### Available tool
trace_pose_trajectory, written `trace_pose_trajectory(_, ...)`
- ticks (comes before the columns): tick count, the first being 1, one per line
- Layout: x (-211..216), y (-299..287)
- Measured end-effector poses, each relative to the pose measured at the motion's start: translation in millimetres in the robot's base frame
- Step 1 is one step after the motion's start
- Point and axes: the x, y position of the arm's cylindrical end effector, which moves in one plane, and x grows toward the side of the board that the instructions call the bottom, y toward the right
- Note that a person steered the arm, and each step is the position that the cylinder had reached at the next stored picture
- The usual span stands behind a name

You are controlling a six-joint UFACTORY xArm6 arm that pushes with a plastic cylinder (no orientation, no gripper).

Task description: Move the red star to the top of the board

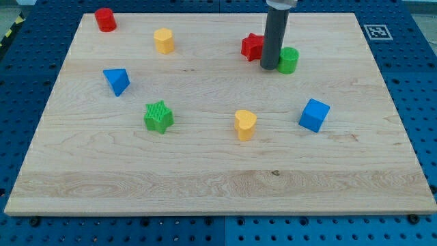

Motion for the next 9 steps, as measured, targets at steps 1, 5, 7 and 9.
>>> trace_pose_trajectory(1, -40, -21)
trace_pose_trajectory(5, -104, -5)
trace_pose_trajectory(7, -119, -11)
trace_pose_trajectory(9, -137, -54)
